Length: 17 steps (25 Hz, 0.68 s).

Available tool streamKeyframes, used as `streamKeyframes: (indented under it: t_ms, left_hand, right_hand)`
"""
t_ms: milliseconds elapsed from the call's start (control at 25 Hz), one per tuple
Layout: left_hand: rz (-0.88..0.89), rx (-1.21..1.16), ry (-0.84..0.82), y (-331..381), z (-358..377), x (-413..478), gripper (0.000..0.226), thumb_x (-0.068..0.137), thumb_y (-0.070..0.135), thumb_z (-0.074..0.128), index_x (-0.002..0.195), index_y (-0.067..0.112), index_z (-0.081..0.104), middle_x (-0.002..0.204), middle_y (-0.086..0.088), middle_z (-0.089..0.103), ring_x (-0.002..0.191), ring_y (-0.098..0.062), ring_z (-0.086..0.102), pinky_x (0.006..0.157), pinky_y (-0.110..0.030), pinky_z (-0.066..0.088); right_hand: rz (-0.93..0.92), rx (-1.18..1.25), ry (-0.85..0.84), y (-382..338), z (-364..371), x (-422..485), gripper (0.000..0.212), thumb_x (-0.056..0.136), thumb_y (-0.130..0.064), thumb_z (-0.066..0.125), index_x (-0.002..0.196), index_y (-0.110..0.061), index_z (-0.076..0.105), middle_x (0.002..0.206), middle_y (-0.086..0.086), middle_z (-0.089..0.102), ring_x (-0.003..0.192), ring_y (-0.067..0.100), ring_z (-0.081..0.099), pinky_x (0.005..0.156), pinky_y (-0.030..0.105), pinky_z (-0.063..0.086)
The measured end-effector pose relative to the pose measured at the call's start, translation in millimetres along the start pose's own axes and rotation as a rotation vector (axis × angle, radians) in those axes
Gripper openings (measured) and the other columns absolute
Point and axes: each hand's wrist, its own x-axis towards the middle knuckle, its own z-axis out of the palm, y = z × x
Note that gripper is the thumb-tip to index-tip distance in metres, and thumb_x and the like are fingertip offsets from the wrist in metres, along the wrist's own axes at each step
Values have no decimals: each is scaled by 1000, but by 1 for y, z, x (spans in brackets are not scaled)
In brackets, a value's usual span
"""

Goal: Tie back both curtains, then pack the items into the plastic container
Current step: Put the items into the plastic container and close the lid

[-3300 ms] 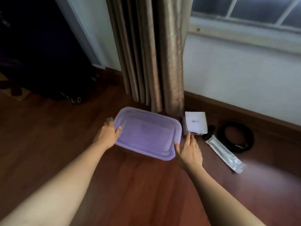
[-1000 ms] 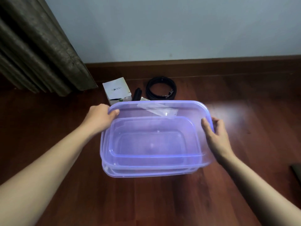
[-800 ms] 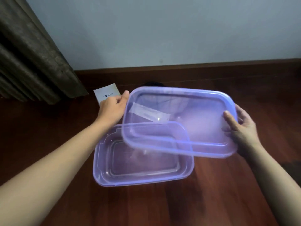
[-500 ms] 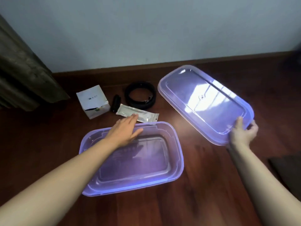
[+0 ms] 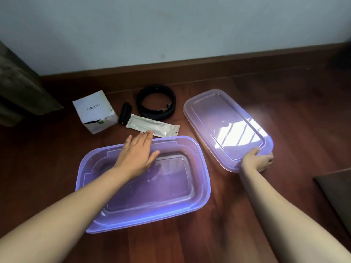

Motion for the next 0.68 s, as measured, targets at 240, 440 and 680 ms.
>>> streamKeyframes:
  t_ms: [240, 440, 680]
  left_hand:
    - [-2, -23, 17, 1, 3, -1, 68, 97, 44, 33, 150, 9, 7, 158, -8, 16, 146, -21, 11, 117, -39, 2]
    - [-6, -17, 31, 1, 3, -1, 69, 97, 45, 32, 150, 9, 5, 158, -7, 14, 146, -19, 10, 117, -38, 1]
    - [-11, -14, 35, 1, 2, -3, 69, 98, 44, 32, 150, 9, 4, 159, -7, 11, 146, -18, 8, 117, -36, -1]
  right_hand:
    - [-38, -329, -142, 21, -1, 10, 63, 95, -34, 46, 141, 6, 30, 156, 16, 19, 145, 30, 14, 117, 43, 2]
    - [-457, -460, -250, 0, -8, -12, 71, 94, -37, 37, 147, 4, 13, 158, 21, 8, 146, 33, 9, 117, 44, 3]
    - [-1004, -399, -1005, -49, 3, -97, 70, 90, -49, 35, 145, -7, 29, 152, 11, 33, 141, 25, 29, 115, 36, 22]
